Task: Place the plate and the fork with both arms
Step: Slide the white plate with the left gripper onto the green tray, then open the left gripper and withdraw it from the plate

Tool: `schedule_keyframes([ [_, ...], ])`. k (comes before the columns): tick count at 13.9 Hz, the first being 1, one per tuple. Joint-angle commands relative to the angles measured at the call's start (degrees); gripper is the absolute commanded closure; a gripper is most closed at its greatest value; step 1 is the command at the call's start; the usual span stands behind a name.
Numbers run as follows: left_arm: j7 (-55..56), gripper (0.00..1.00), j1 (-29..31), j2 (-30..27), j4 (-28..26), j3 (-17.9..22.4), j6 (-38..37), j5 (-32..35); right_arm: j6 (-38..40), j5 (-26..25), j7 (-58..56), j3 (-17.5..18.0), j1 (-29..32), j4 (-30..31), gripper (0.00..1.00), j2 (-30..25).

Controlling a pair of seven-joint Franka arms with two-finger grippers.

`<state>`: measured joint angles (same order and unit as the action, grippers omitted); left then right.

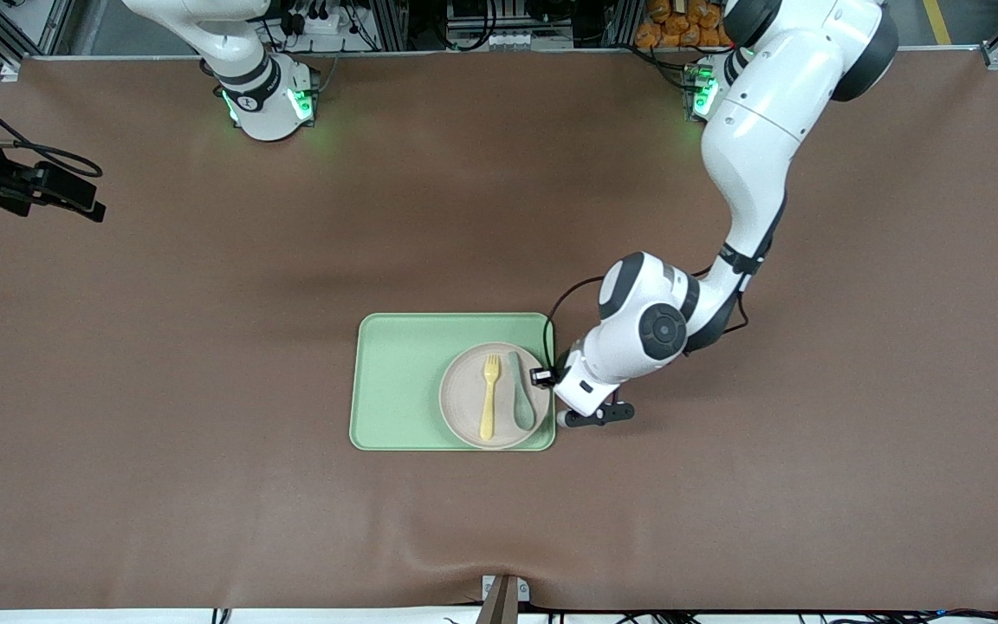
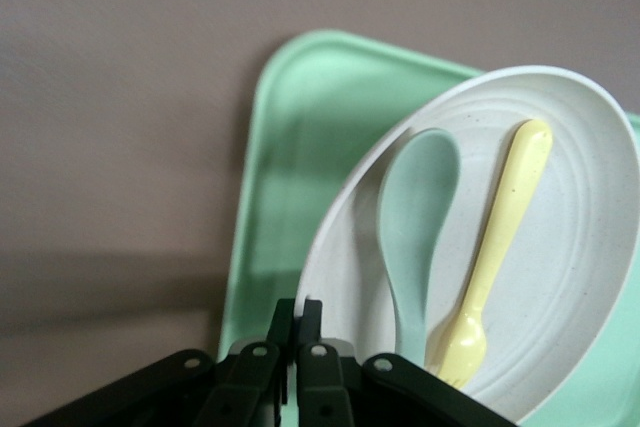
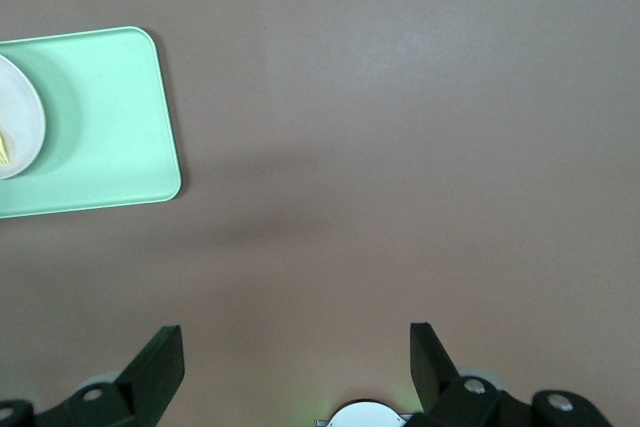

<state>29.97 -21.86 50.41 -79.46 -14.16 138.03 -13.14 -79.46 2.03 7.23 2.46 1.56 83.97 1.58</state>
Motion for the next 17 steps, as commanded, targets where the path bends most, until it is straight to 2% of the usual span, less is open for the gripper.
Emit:
schedule_keyframes([
  [1, 0.62, 1.00, -1.60, 1.35, 1.85, 0.54, 0.04, -0.83, 0.36, 0.78, -0.72, 0.53, 1.16, 0.32, 0.00, -0.35],
  [3, 0.18, 1.00, -1.60, 1.53, 1.76, 0.54, -0.04, -0.74, 0.36, 0.78, -0.72, 0.44, 1.25, 0.32, 0.00, -0.35],
  [4, 0.26, 0.86, -1.60, 1.53, 1.76, 0.54, -0.05, -0.66, 0.45, 0.78, -0.64, 0.53, 1.16, 0.32, 0.00, -0.35],
  [5, 0.26, 0.17, -1.60, 1.27, 1.59, 0.54, 0.04, -0.57, 0.54, 0.78, -0.63, 0.44, 1.16, 0.32, 0.00, -0.35],
  [6, 0.79, 0.00, -1.52, 0.83, 1.50, 0.54, -0.04, -0.92, 0.97, 0.78, -0.63, 0.53, 1.16, 0.32, 0.00, -0.35],
  [10, 1.32, 0.00, -0.55, -4.07, 1.32, 0.89, -2.58, -0.13, 1.85, 0.87, -0.72, 0.61, 0.63, 0.06, 0.00, -0.26],
  [12, 1.23, 0.00, 0.59, -9.42, 0.97, 2.46, -9.15, 0.48, 1.77, 1.66, -0.72, 0.96, -0.07, -0.03, 0.00, -0.09],
  [15, 0.53, 0.00, 4.80, -17.86, 0.97, 3.00, -21.36, 8.89, 0.98, 1.75, -1.51, 1.05, -4.10, -0.03, 0.00, 0.27],
  [17, -0.52, 0.00, 9.27, -22.79, 0.97, 2.74, -27.35, 13.04, -2.26, 3.41, -1.60, 1.14, -5.69, -0.03, 0.00, 1.75],
])
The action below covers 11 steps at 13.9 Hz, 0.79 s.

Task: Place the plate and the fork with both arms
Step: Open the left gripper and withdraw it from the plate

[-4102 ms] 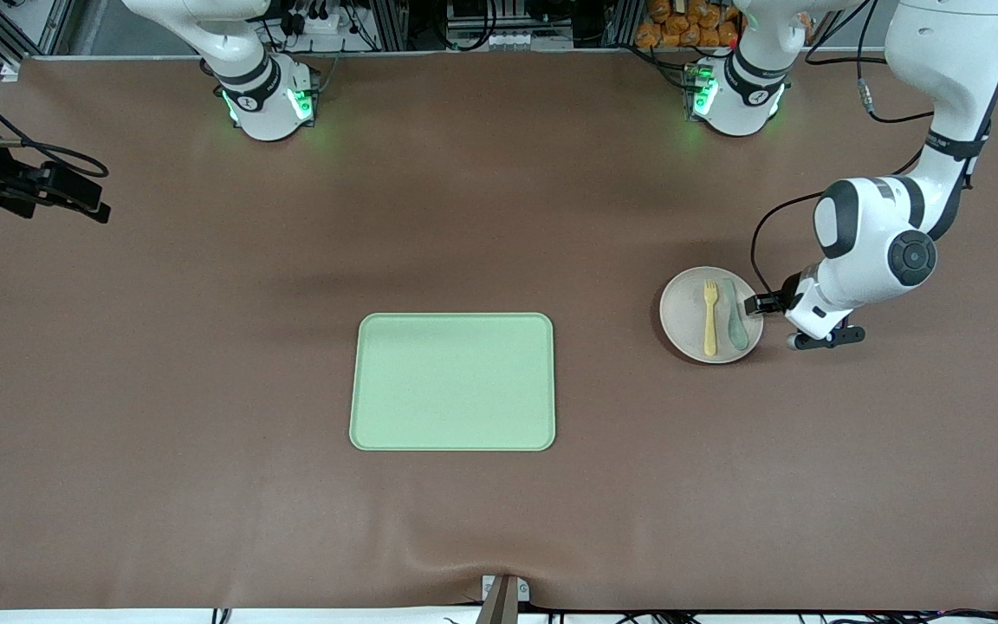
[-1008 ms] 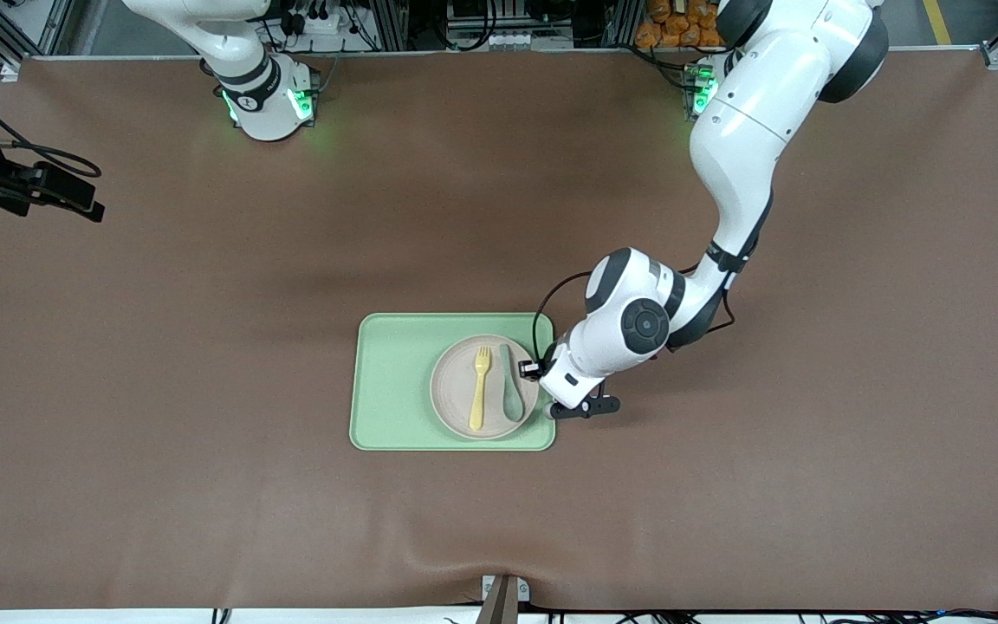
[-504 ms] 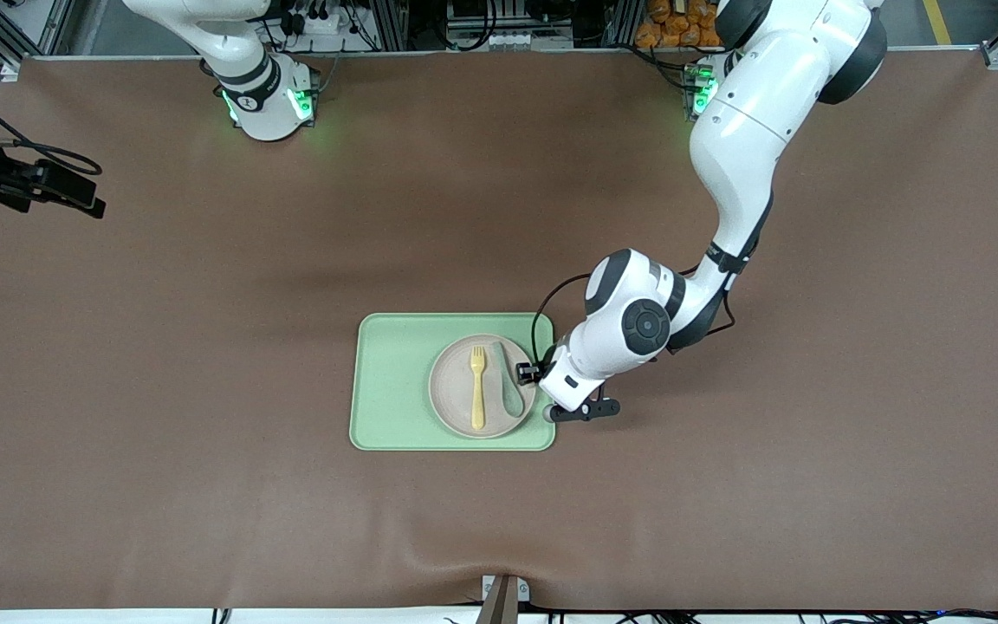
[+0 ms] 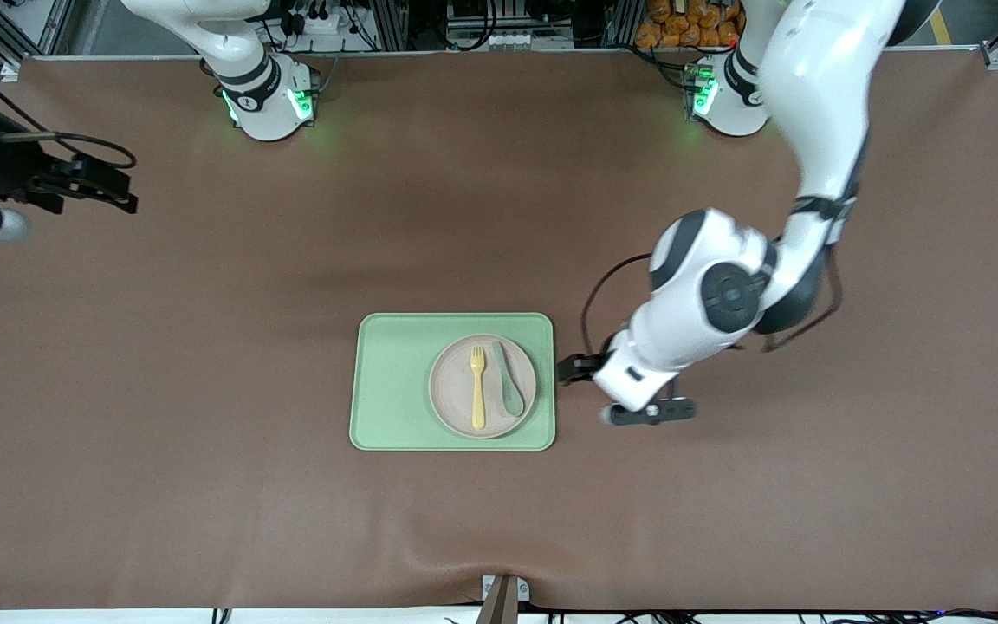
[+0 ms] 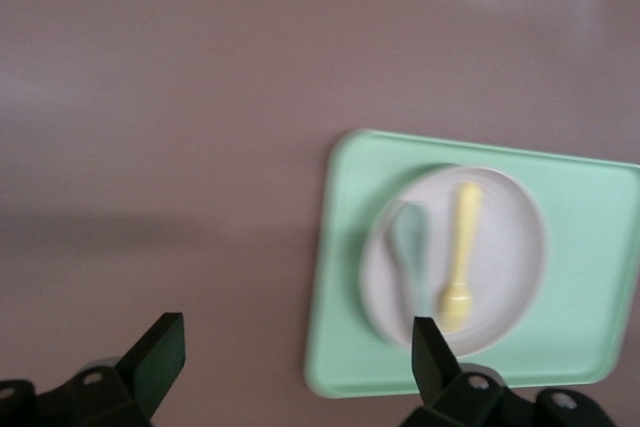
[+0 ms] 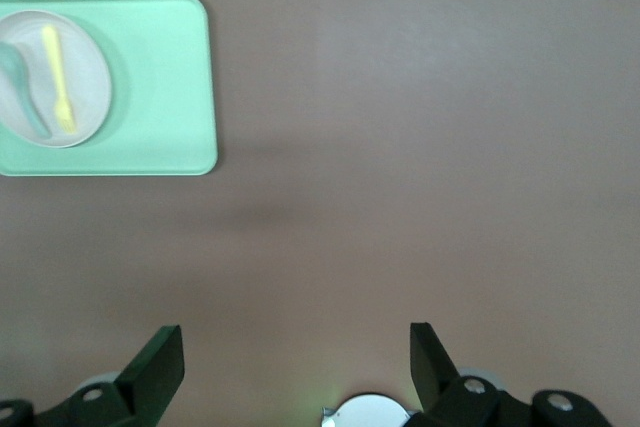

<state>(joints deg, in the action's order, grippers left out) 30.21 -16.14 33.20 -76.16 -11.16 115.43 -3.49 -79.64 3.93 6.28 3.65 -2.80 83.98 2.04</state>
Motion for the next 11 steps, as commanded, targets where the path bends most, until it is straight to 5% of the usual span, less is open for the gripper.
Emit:
schedule_keyframes([
  [1, -1.38, 0.00, 4.96, -7.87, -2.23, -0.35, -8.34, 3.67, -3.23, 2.48, -0.48, 0.04, -2.11, -0.13, 0.00, 2.34],
  [11, -14.99, 0.00, 21.40, -23.52, -3.72, -0.18, -24.02, 4.02, -19.47, 4.78, 16.56, 0.13, -15.99, -3.56, 0.00, 15.43],
])
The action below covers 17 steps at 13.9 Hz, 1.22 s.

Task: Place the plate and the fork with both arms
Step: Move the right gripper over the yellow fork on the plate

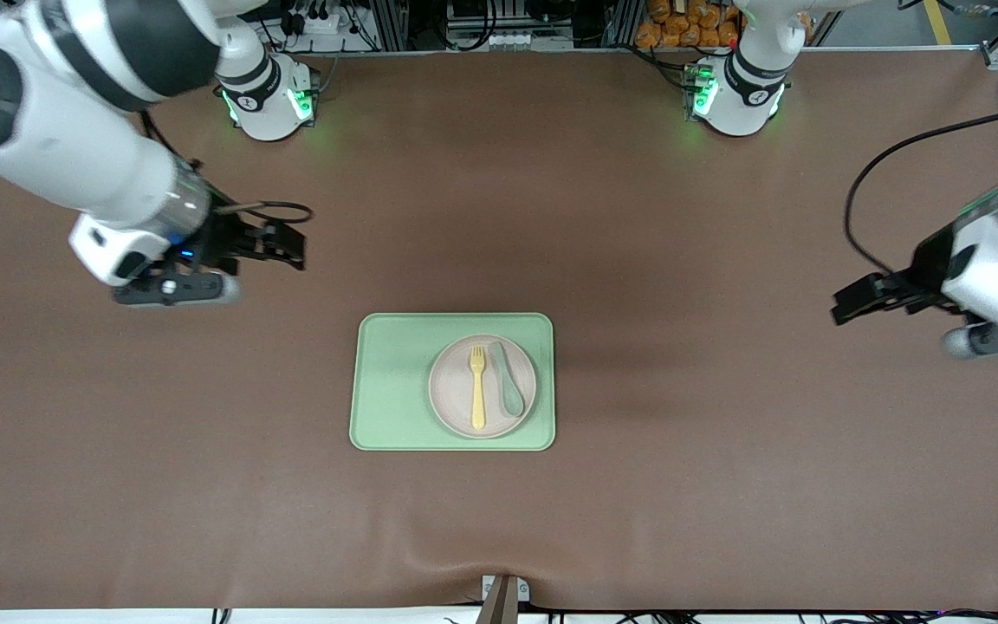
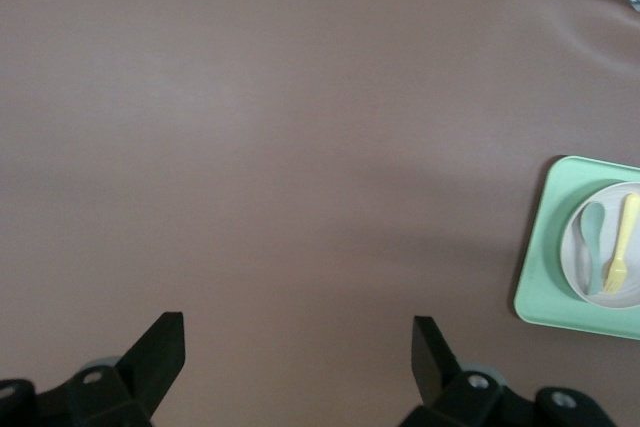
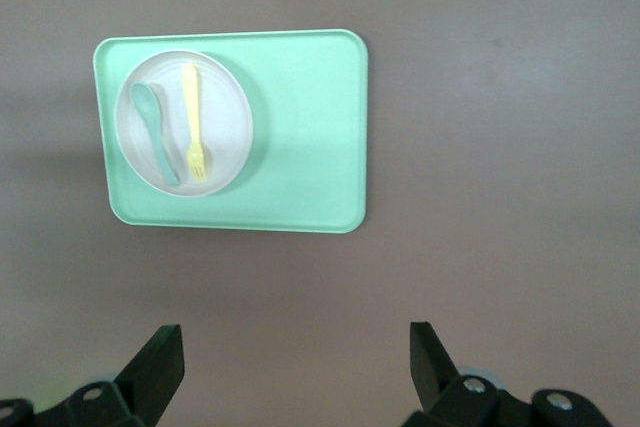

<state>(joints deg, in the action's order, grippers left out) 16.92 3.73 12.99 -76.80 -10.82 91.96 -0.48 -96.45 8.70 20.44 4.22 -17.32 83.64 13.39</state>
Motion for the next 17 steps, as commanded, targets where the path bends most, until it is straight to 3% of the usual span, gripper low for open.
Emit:
schedule_keyframes([
  [1, -2.93, 0.00, 2.15, -4.80, -4.13, -0.43, -0.55, 1.00, -5.74, 0.09, 4.85, -0.44, -1.92, -3.92, 0.00, 6.37],
  [4, -3.21, 0.00, 3.12, -5.87, -4.23, -0.52, -0.55, 1.00, -9.72, 0.09, 7.50, -0.44, -4.38, -8.82, 0.00, 14.53],
  [8, -4.08, 0.00, 3.82, -6.83, -4.41, -0.52, -0.82, 0.92, -12.44, -0.35, 9.44, -0.97, -7.54, -19.72, 0.00, 27.81],
  [14, -5.14, 0.00, 2.86, -7.54, -4.58, 0.18, -1.43, 0.92, -22.63, -4.04, 11.36, -1.23, -11.15, -20.01, 0.00, 36.79],
  [17, -5.14, 0.00, 3.56, -8.32, -4.50, 0.01, -3.27, 0.83, -23.70, -5.10, 11.90, -1.15, -12.12, -19.66, 0.13, 38.82],
])
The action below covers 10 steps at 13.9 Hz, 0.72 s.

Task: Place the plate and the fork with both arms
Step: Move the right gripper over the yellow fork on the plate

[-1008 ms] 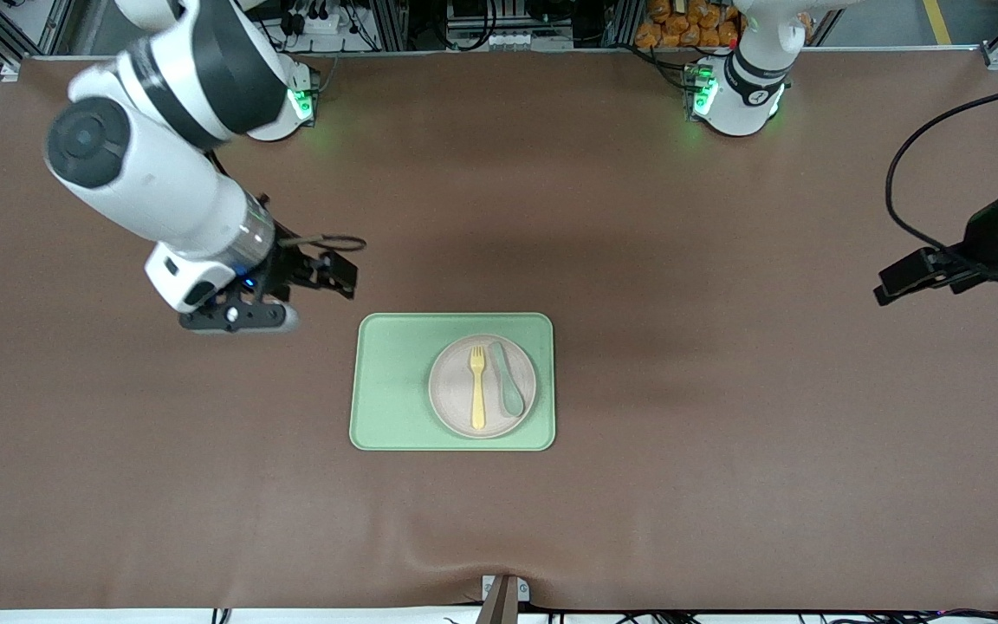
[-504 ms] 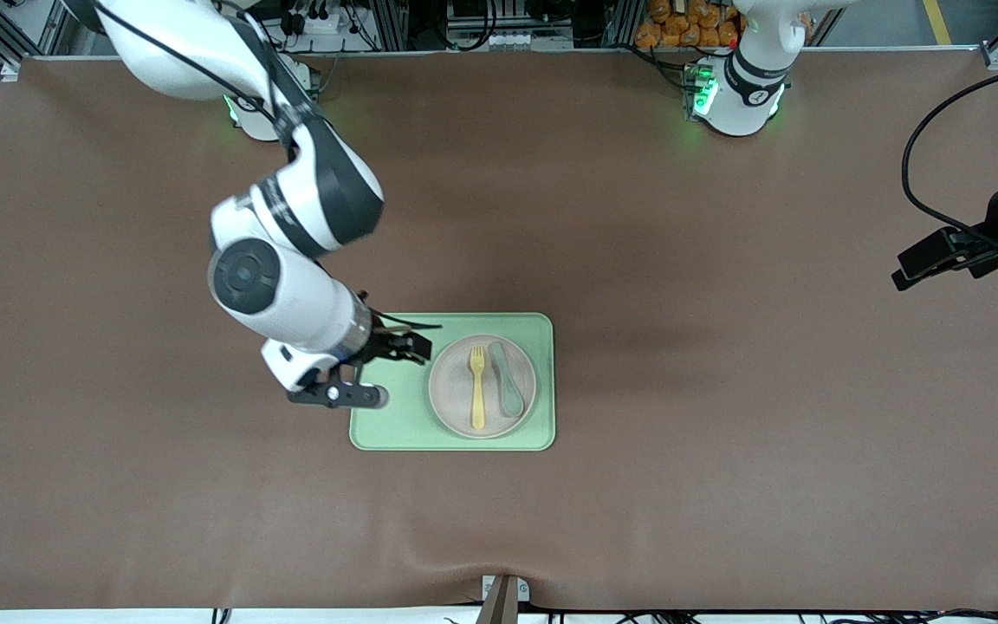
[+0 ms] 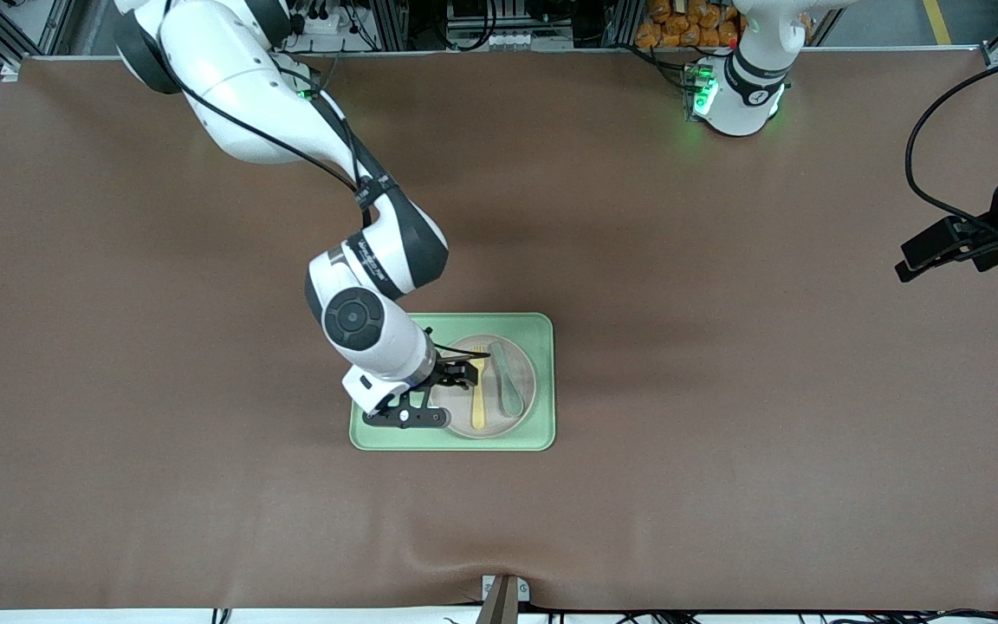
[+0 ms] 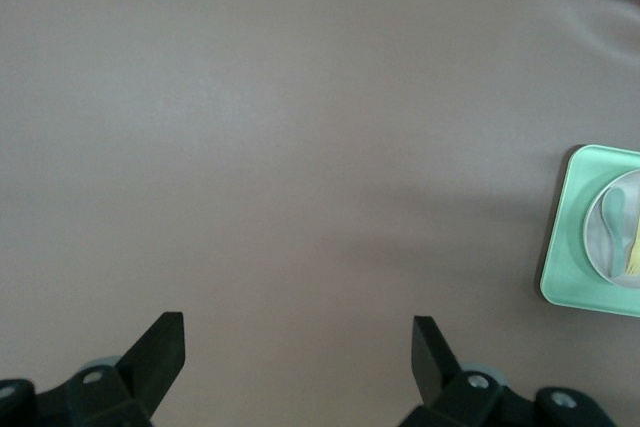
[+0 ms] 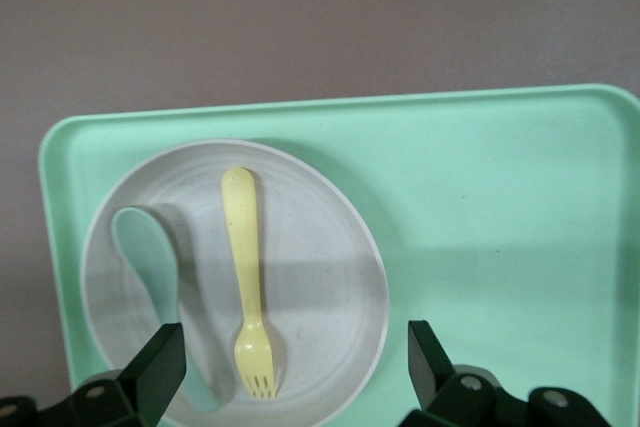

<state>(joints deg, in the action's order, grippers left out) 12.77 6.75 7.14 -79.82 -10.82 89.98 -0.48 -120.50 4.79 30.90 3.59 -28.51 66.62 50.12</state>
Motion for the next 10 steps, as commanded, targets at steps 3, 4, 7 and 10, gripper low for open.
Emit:
schedule_keyframes([
  [3, -0.64, 0.00, 0.54, -2.84, -1.39, 0.10, -2.62, 0.12, -0.78, -1.28, 1.62, -0.51, -1.98, -2.55, 0.21, 3.57],
  [4, -0.81, 0.00, 0.63, -2.84, -1.39, 0.10, -2.62, 0.12, -1.40, -1.28, 2.05, -0.51, -2.60, -2.64, 0.23, 4.19],
  [7, -0.81, 0.00, 0.63, -2.40, -1.39, 0.10, -2.53, 0.12, -3.95, -1.28, 4.96, -0.51, -3.65, -2.64, 0.23, 5.60],
  [10, -0.72, 0.00, 0.63, -2.39, -1.39, 0.10, -2.44, 0.04, -3.95, -2.24, 4.87, -0.51, -3.92, -2.64, 0.31, 5.95],
])
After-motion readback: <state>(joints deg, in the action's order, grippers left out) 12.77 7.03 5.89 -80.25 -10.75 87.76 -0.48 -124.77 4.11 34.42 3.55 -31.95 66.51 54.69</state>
